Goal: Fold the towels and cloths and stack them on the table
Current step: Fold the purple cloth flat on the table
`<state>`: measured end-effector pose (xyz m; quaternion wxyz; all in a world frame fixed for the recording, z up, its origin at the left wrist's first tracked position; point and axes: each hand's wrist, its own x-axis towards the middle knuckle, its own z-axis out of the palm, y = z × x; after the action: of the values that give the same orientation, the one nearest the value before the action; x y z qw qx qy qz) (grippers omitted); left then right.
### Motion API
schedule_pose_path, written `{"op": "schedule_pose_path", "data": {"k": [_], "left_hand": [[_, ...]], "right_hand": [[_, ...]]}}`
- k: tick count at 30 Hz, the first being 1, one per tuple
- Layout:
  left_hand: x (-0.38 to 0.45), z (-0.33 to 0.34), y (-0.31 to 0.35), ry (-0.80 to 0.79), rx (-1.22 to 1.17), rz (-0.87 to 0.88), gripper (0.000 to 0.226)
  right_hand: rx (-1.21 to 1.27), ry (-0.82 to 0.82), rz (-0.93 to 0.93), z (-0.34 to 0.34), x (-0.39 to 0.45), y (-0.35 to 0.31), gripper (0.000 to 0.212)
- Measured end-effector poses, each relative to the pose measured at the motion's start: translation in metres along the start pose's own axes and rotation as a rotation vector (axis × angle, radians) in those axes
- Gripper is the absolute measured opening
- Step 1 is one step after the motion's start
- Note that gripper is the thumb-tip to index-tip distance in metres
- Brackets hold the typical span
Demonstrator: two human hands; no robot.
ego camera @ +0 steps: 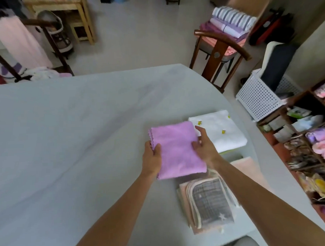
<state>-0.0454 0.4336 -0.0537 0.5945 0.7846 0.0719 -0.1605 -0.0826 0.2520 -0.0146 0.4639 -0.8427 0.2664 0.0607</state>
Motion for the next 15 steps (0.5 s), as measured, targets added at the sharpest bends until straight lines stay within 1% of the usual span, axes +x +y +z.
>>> {"op": "schedule_pose_path", "data": {"k": [3, 5, 6, 9, 12, 14, 15], "left_hand": [[0.001, 0.013, -0.008, 0.055, 0.057, -0.019, 0.026], [0.003, 0.02, -0.012, 0.059, 0.132, -0.041, 0.025], [0.003, 0.023, -0.013, 0.057, 0.154, -0.058, 0.024], [0.002, 0.026, -0.015, 0.057, 0.192, -0.066, 0.022], [0.005, 0.025, -0.019, 0.031, 0.242, -0.043, 0.027], [0.005, 0.026, -0.019, 0.038, 0.27, -0.062, 0.028], [0.003, 0.027, -0.017, 0.074, 0.299, -0.062, 0.03]], "right_hand": [[-0.086, -0.068, -0.07, -0.002, 0.011, 0.005, 0.062], [-0.159, -0.069, -0.131, -0.001, 0.019, 0.015, 0.07], [-0.194, -0.061, -0.15, -0.001, 0.024, 0.02, 0.071], [-0.248, 0.008, -0.226, 0.0, 0.032, 0.027, 0.058], [-0.268, 0.1, -0.256, 0.002, 0.028, 0.024, 0.053], [-0.351, 0.122, -0.299, 0.007, 0.026, 0.026, 0.051], [-0.431, 0.126, -0.332, 0.01, 0.025, 0.027, 0.052]]}}
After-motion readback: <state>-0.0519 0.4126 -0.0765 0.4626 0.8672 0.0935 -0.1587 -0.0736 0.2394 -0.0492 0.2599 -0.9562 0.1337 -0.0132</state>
